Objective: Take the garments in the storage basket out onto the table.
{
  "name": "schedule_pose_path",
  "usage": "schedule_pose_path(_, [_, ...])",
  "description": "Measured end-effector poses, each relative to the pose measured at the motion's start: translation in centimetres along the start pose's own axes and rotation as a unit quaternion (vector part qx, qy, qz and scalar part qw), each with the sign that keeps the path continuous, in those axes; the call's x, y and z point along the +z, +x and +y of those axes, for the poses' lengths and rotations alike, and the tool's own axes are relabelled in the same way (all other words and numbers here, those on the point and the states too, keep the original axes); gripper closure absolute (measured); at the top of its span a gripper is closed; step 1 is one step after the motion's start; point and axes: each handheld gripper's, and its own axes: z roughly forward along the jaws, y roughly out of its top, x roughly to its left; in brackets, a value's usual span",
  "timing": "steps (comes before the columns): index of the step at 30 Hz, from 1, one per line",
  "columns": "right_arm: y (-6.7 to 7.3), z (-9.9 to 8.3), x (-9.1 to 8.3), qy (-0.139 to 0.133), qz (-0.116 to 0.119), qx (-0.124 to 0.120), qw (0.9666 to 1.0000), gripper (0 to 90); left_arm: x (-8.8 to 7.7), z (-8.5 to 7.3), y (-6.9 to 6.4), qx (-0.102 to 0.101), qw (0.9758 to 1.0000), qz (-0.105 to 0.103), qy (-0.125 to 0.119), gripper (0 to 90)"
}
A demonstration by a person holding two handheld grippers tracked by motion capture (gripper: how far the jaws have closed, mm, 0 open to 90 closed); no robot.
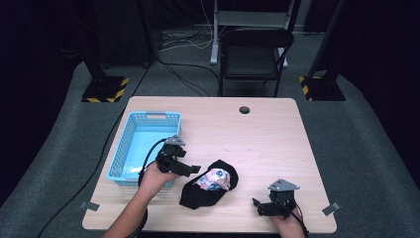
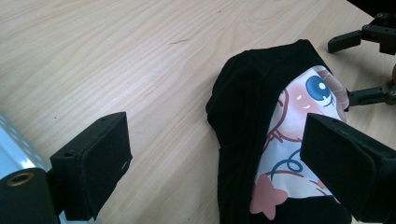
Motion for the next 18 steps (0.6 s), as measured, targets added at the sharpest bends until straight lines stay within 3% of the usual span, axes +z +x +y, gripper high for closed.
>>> schedule_pose_path(18, [0.0,0.0,0.0,0.0,0.0,0.001,1.0,2.8,-0.6,-0.4,1.4,-0.023,0.9997,0.008,-0.007,8.2])
